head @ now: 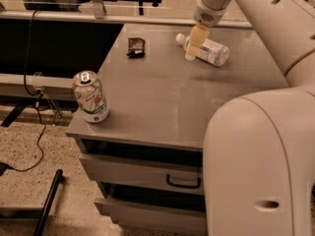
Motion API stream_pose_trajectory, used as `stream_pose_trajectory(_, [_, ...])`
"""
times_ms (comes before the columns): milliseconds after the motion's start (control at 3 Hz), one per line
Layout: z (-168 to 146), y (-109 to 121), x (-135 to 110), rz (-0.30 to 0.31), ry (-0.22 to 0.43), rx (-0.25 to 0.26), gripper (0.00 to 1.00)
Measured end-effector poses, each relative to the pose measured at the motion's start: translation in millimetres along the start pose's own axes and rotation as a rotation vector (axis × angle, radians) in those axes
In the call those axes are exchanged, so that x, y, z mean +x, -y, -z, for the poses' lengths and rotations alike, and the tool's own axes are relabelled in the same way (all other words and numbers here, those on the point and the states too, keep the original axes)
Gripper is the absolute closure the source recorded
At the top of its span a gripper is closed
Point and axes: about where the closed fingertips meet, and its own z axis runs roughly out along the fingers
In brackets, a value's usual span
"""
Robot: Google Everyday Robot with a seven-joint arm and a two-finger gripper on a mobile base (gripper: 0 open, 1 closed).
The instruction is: Place blue plastic bottle upright
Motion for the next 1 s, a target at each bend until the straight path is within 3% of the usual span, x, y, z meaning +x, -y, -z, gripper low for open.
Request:
stream_pose_trajectory(333, [-21,-1,-1,-0.058,-0.044,-0.005,0.00])
stream_pose_trajectory(1000, [-64,-3,4,-0.164,-0.068,-0.070,0.04])
